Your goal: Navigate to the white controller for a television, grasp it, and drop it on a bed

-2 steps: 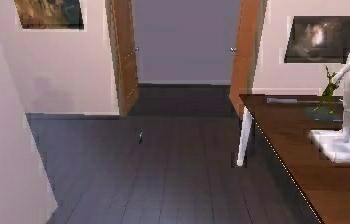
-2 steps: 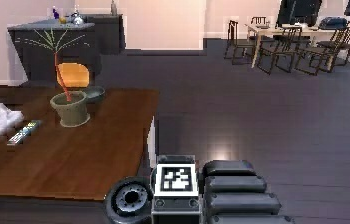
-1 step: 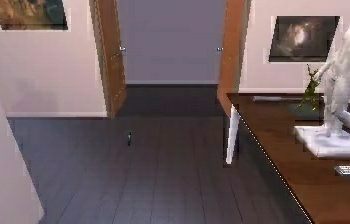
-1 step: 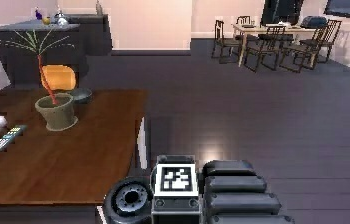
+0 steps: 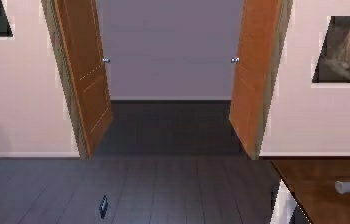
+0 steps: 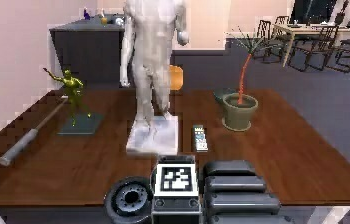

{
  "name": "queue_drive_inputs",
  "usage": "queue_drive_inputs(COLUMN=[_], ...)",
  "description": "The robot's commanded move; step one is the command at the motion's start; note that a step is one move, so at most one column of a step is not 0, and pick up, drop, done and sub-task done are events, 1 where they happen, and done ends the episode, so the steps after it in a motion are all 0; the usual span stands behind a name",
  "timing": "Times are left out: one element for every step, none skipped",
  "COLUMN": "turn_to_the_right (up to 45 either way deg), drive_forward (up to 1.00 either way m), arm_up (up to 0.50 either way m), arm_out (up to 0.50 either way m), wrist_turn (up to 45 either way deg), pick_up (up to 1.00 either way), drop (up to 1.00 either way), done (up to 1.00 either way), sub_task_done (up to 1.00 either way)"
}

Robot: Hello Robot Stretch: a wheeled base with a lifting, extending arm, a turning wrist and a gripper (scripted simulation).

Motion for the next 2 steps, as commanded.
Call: queue_drive_inputs(turn_to_the_right=[0.0,0.0], drive_forward=[1.00,0.10], arm_up=[0.00,0.00], arm_out=[0.00,0.00], wrist_turn=[0.0,0.0], pick_up=[0.00,0.00], drop=[0.00,0.00], done=[0.00,0.00], sub_task_done=[0.00,0.00])
